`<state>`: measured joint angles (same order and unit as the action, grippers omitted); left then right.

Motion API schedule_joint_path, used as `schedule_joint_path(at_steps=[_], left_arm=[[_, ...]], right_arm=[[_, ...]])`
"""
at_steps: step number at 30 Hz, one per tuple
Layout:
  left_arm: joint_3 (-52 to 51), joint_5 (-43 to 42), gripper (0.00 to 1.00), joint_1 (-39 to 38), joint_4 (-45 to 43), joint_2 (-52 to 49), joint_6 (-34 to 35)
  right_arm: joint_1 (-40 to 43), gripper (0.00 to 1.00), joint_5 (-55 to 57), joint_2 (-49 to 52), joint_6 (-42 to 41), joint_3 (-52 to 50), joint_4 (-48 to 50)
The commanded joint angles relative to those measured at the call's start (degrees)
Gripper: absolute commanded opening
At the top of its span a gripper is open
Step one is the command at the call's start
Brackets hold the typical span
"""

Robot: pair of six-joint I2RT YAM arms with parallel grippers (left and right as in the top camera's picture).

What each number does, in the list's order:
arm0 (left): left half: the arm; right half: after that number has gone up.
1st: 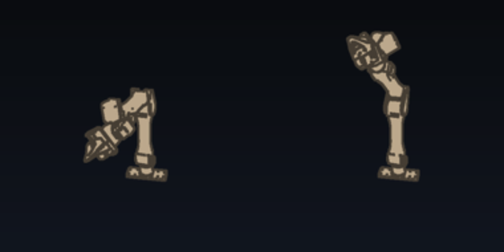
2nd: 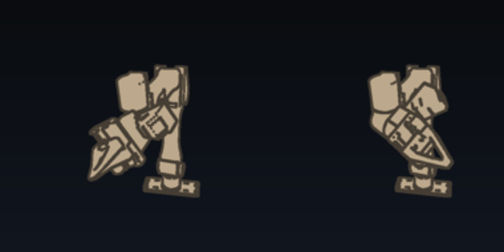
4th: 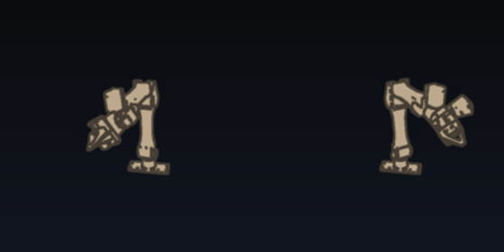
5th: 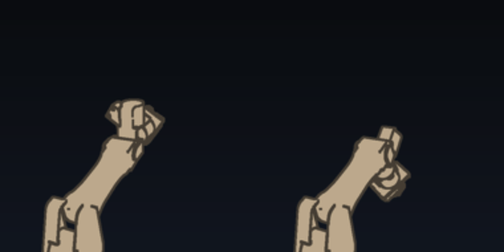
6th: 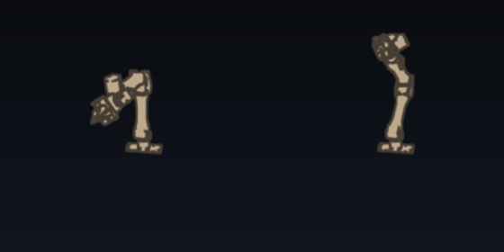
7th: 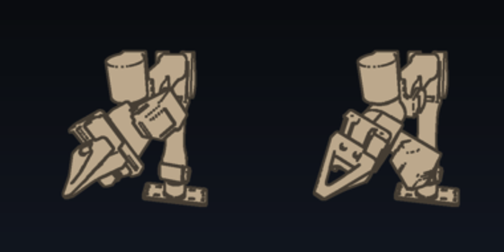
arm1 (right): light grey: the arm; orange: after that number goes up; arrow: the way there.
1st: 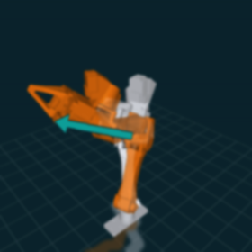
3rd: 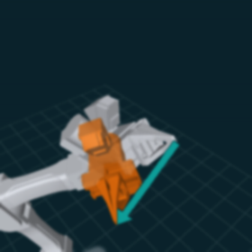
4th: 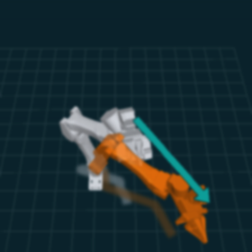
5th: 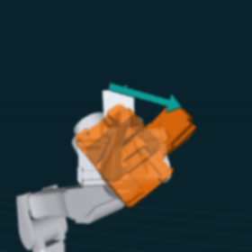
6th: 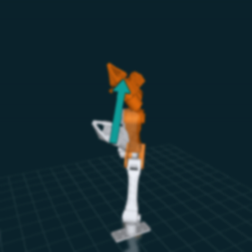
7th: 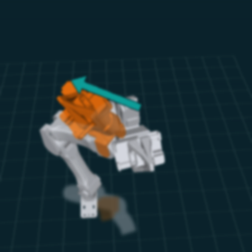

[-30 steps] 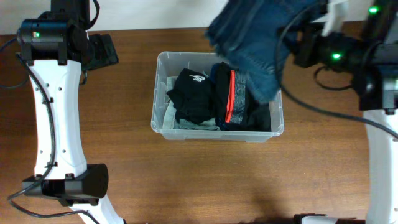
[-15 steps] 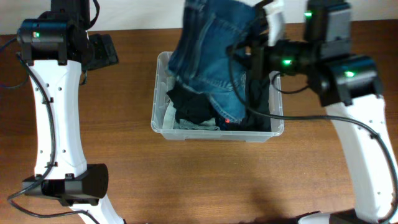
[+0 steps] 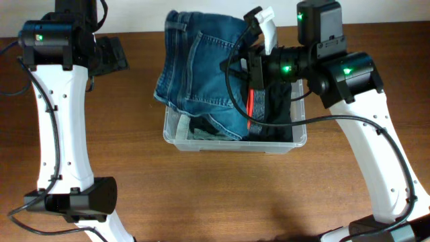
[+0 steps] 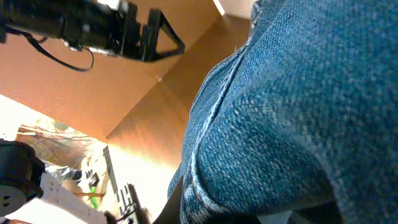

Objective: Pack container
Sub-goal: 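Lower the blue jeans onto the container's left side and press down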

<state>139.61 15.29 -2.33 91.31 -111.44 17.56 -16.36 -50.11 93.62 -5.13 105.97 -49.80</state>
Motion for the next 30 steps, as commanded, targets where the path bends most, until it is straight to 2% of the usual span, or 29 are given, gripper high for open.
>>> schedule_joint_path(at_steps=[1, 10, 17, 23, 30], left_arm=[[0.04, 0.59, 0.99, -0.02, 0.07, 0.17, -0.07], [0.04, 0.59, 0.99, -0.02, 0.07, 0.17, -0.07], [0.04, 0.59, 0.99, -0.02, 0.07, 0.17, -0.07], [0.04, 0.59, 1.00, -0.02, 0.07, 0.17, -0.07], [0.04, 0.59, 0.99, -0.02, 0.07, 0.17, -0.07]], right_arm=[[-0.52, 0.04, -4.26, -0.02, 1.57, 2.56, 0.81], [-0.52, 0.04, -7.08, 3.34, 1.73, 2.56, -0.98], [-0.52, 0.04, -12.17, 3.43, 1.66, 2.58, 1.27], [-0.52, 0.04, -14.71, 3.41, -2.03, 2.58, 4.42], [-0.52, 0.04, -13.22, 3.50, -2.80, 2.56, 3.13]])
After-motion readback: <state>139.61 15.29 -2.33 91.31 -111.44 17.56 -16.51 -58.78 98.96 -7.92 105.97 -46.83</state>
